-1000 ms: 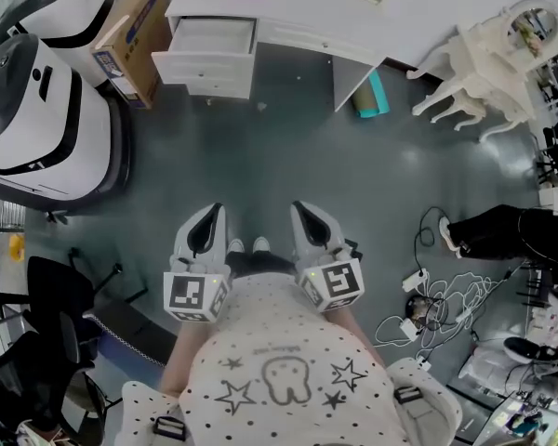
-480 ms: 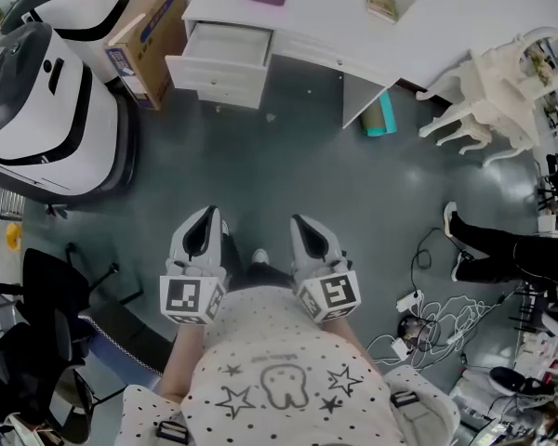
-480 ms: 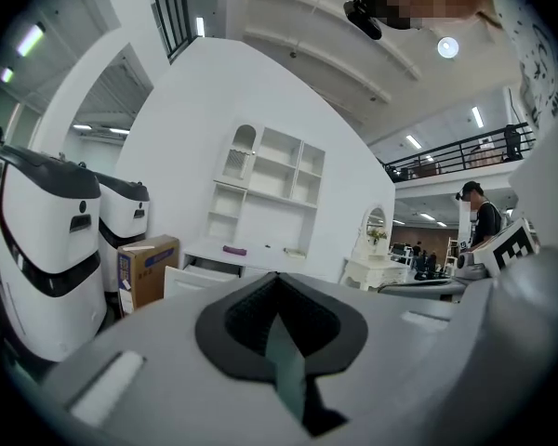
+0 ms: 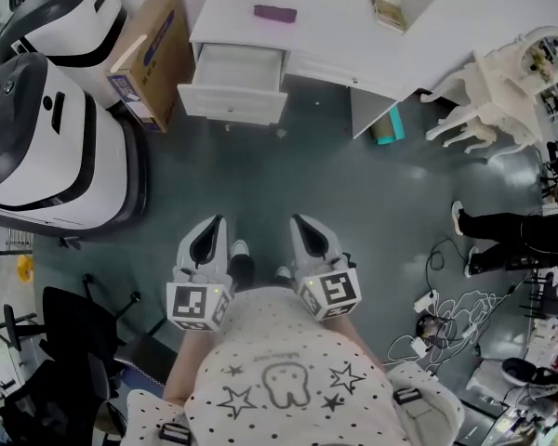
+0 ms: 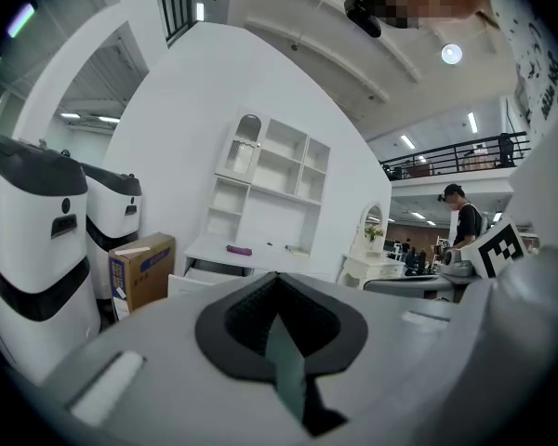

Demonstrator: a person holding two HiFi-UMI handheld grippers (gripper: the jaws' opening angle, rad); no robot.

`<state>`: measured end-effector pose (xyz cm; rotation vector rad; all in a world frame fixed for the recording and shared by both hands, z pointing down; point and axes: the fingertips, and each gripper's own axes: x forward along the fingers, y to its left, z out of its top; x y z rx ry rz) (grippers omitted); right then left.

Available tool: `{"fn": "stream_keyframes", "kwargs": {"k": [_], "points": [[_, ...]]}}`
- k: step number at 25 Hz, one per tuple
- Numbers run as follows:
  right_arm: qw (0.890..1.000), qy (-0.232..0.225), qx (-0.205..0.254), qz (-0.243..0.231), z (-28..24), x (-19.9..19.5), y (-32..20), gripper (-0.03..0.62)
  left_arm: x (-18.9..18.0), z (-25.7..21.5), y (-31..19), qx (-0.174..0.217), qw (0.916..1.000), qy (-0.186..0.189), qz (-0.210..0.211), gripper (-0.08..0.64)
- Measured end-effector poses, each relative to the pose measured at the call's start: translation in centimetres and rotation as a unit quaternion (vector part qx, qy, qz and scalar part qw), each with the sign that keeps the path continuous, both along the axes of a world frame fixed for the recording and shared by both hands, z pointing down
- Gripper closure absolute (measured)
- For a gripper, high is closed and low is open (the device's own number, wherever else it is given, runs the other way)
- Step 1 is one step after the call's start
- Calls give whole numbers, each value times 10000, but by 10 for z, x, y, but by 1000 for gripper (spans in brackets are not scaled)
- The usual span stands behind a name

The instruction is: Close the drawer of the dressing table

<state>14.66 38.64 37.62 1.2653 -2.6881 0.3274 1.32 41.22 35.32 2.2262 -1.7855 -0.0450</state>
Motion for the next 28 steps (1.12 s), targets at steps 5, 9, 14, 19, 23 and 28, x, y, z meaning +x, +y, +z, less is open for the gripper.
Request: {"fn": "stream_keyframes", "kwargs": {"k": [5, 9, 14, 19, 23, 28], "points": [[9997, -43, -41, 233, -2, -23, -20, 589, -36, -2, -28, 28, 10000, -31, -16, 565], [9993, -78, -118, 355, 0, -28, -29, 589, -46, 4, -38, -71, 10000, -42, 44, 566], [9989, 1, -153, 437, 4, -28, -43, 589, -50, 14, -53, -234, 9997, -25, 78, 565], [9988, 67, -269, 406, 12, -27, -63, 589, -44, 25, -73, -414, 9991, -6, 114, 566], [9992, 118, -300, 222, 14, -36, -90, 589, -46, 29, -98, -506, 9987, -18, 65, 566], [9997, 101, -197, 74, 8, -36, -133, 589, -49, 23, -136, -449, 9988, -134, -155, 566]]}}
